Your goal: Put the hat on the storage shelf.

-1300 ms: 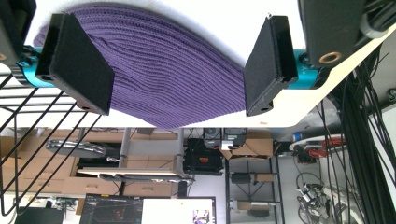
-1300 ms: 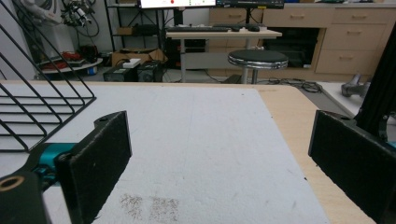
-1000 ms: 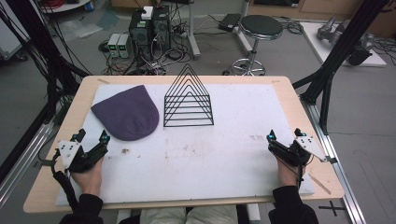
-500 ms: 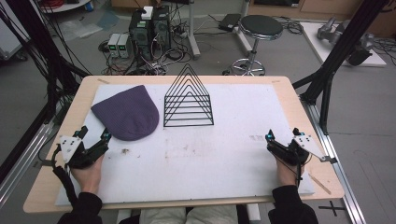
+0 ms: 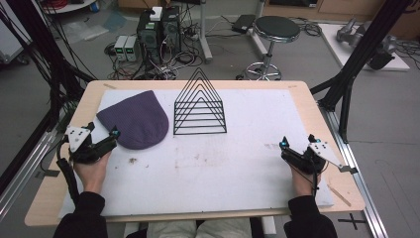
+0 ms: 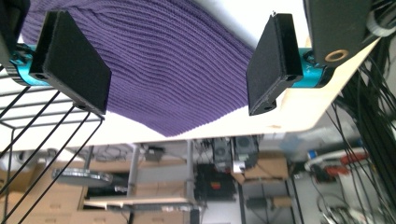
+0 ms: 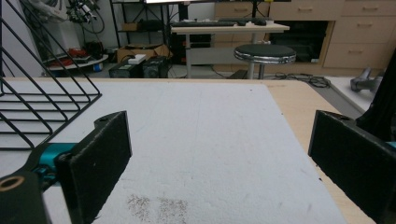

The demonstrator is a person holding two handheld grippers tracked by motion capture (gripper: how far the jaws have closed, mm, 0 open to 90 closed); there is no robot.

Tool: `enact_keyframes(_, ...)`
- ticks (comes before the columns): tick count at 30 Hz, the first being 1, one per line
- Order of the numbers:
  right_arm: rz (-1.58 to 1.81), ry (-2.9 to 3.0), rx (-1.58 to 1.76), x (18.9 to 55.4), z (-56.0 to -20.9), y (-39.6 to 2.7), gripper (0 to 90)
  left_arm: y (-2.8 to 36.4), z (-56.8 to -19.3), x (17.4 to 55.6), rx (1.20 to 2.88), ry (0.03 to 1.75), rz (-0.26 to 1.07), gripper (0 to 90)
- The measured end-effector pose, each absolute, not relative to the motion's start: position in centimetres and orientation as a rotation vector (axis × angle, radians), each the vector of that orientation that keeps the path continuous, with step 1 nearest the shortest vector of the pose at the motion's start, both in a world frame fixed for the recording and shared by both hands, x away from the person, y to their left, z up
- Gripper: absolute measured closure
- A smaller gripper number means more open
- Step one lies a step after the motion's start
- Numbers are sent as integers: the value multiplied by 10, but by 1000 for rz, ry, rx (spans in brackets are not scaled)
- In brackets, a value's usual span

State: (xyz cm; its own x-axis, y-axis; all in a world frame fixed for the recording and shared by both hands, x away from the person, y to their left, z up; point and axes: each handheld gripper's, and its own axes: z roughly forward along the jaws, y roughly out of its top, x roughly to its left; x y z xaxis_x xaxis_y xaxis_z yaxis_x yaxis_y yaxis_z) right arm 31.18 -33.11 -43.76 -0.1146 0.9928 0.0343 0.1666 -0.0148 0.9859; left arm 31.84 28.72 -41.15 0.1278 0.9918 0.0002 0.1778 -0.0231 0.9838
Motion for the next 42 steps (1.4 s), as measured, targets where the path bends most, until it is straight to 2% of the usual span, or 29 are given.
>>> enact_keyframes(11,1238,1422,1292,314,-438,-330,51,290,-404,345,1534,1226,976,237)
enact_keyframes(23,1252,1436,1298,315,-439,-329,50,287,-400,369,1710,1186,824,244)
enact_keyframes(33,1258,1450,1290,315,-439,-329,51,281,-404,374,1786,1115,781,243)
enact_keyframes(37,1276,1479,1285,316,-440,-328,51,281,-406,375,1809,1045,704,243)
enact_keyframes(42,1278,1509,1255,316,-440,-324,51,282,-407,377,1839,1018,670,243)
